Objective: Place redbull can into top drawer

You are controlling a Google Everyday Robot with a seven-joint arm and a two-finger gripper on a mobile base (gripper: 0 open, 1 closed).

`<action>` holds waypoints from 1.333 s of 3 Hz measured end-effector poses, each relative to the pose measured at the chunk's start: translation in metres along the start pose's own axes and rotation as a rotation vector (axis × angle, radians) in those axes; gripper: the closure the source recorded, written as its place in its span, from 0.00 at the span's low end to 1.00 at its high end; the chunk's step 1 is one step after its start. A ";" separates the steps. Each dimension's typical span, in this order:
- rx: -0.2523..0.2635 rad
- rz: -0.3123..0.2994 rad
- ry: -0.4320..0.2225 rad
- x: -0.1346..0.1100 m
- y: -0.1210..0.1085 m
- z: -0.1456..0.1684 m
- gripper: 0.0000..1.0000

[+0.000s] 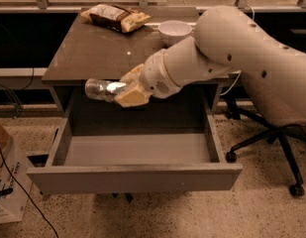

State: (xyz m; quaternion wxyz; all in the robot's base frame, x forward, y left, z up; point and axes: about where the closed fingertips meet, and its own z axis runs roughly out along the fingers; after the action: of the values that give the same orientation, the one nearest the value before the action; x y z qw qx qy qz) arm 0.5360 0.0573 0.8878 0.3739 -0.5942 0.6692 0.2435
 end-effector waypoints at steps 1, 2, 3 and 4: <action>-0.053 0.000 0.029 0.020 0.016 0.030 1.00; -0.086 0.024 0.042 0.030 0.018 0.076 1.00; -0.104 0.069 0.048 0.042 0.015 0.120 1.00; -0.118 0.109 0.048 0.048 0.006 0.159 1.00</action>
Offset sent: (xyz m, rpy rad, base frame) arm 0.0096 0.0785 -0.1145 -0.0377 0.1285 0.0521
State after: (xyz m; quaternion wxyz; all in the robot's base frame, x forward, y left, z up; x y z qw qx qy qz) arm 0.5628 0.1517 0.7531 0.3083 -0.5835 0.6939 0.2881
